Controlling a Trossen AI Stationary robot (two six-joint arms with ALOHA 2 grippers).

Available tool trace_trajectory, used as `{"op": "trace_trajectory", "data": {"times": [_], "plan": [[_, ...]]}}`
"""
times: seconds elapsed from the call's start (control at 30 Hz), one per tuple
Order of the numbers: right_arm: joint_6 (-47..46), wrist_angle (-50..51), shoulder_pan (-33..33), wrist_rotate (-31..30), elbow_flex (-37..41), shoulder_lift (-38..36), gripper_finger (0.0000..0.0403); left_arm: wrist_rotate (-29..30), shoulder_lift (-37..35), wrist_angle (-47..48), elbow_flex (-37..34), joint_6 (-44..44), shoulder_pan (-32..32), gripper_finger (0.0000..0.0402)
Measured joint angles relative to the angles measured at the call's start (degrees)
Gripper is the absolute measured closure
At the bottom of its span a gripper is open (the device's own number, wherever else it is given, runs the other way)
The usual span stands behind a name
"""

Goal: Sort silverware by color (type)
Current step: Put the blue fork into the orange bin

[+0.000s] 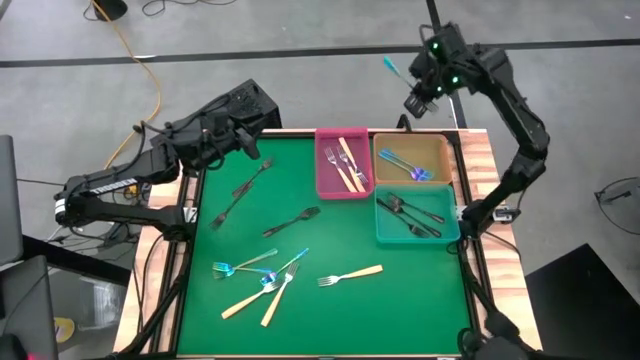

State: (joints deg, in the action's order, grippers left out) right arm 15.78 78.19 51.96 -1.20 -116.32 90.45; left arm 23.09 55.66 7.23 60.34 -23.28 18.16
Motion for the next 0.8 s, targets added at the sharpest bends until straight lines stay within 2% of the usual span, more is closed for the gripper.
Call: {"op": "trace_trajectory", "data": {"times": [0.23,0.43,0.57,0.8], "plan": [[-4.4,-17.29,0.15,0.06,27.17,-12.12,0.0365,0.7,0.05,-0.02,0.0,0.71,0.02,0.0292],[-8.46,-27.53,0.39,-0.03,45.32,-18.96,0.0364,1.45,0.05,-0.05,0.0,2.04,0.02,0.0292],[-8.54,-31.27,0.37,-0.01,52.97,-18.87,0.0364,1.63,0.32,-0.07,0.0,3.21,0.02,0.0292],[-5.26,-32.55,0.68,-0.64,58.13,-14.82,0.0363,1.68,0.64,0.44,0.02,4.21,0.02,0.0292]]}}
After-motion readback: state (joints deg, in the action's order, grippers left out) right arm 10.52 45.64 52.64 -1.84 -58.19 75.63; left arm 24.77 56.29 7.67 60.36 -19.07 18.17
